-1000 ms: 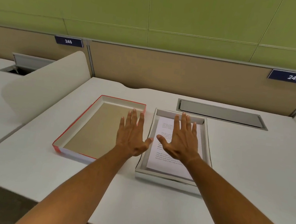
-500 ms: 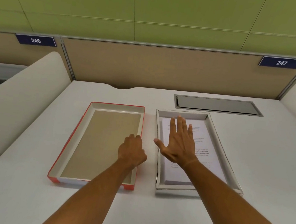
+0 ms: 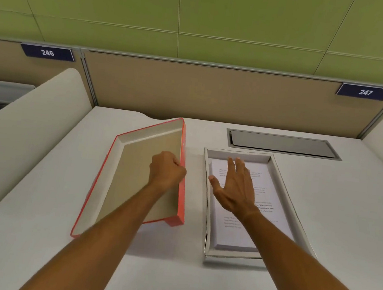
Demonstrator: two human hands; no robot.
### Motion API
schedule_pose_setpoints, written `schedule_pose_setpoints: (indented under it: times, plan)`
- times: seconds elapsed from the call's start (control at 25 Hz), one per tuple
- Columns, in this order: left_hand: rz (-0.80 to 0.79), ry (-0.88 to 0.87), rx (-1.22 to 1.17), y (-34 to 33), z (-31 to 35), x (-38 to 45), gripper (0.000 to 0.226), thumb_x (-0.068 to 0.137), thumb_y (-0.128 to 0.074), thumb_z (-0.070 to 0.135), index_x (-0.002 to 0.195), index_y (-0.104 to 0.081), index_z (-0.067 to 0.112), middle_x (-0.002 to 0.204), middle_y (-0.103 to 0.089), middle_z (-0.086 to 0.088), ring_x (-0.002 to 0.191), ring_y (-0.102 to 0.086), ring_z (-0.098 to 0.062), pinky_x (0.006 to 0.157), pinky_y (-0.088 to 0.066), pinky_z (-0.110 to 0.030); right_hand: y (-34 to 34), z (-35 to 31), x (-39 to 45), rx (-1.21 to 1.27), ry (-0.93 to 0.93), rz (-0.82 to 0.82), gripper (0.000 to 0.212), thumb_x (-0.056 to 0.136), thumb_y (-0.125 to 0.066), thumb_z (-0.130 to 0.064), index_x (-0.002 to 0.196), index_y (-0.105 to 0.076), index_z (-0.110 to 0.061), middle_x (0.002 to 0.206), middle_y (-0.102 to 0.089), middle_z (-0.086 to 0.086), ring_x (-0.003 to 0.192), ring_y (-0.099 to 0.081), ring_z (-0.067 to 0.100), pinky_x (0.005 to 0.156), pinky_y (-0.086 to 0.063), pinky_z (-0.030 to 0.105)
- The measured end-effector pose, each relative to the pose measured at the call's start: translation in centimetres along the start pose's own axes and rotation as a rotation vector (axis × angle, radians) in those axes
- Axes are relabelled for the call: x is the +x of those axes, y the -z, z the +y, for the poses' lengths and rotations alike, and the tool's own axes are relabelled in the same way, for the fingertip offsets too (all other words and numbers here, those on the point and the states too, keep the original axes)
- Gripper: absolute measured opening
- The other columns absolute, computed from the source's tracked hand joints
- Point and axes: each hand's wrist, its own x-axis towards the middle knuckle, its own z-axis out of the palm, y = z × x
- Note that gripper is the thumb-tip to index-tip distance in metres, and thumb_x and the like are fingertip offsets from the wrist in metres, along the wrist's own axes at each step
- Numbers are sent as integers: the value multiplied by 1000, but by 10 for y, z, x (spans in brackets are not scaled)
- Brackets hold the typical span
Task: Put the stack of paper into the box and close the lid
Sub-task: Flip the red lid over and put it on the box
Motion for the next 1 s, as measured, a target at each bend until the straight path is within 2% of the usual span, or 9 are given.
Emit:
schedule_pose_setpoints:
  times: [0.12,0.2,0.32,0.4,0.48,0.6,0.76,0.92,1.0]
  plan:
    - [95,45,-360,46,24,17,15,71,-67,3,60,-68,13,72,-71,-6,71,-71,-27,69,-62,-37,5,-6,5,312,-58,33,70,96,-48,-43,154,-23,-13,162,-25,8,150,-20,26,121,-18,40]
    - [113,78,-544,74,36,23,12,77,-69,2,67,-66,9,81,-71,-12,68,-70,-23,60,-60,-30,10,-11,10,462,-68,52,60,95,-55,-33,147,-38,-9,152,-43,10,141,-38,27,115,-31,38]
    - [48,174,-945,107,45,26,5,84,-64,0,84,-68,3,76,-73,-9,63,-69,-16,54,-57,-22,16,-17,19,745,-249,-99,46,93,-58,-28,133,-54,-5,131,-60,11,123,-56,29,101,-45,35]
    - [-74,250,-1149,121,44,19,14,88,-62,7,99,-69,2,74,-73,-6,65,-69,-17,59,-60,-26,21,-15,22,1026,-414,-225,42,96,-55,-26,129,-56,-1,125,-60,26,112,-62,37,98,-52,43]
    - [-199,301,-1159,127,40,9,20,93,-56,15,94,-71,3,68,-73,-7,56,-70,-17,54,-60,-26,26,-10,22,1182,-509,-339,39,99,-47,-30,127,-58,-5,119,-61,28,100,-64,36,90,-55,46]
    - [-271,307,-1117,127,28,1,28,95,-54,23,84,-74,6,63,-74,-6,50,-71,-17,48,-59,-26,24,-1,19,1320,-549,-475,36,100,-41,-35,123,-59,-14,117,-64,22,99,-66,36,86,-56,47]
    - [-319,338,-1090,120,12,-1,44,97,-49,24,70,-81,10,63,-74,-5,49,-71,-16,44,-58,-27,21,20,15,1448,-608,-385,31,98,-50,-28,125,-54,-13,112,-65,18,94,-65,33,71,-58,44]
    - [-429,380,-1077,101,7,-5,32,97,-40,5,110,-69,9,69,-74,-6,49,-68,-14,46,-57,-24,34,58,16,1474,-605,-316,34,92,-62,-26,120,-60,-6,94,-64,13,88,-62,30,70,-56,42]
    - [-417,353,-948,86,5,1,35,95,-38,-4,117,-62,9,79,-75,-9,59,-71,-17,50,-58,-26,45,82,17,1471,-622,-284,36,87,-66,-27,116,-63,-5,88,-64,12,80,-64,30,68,-58,40]
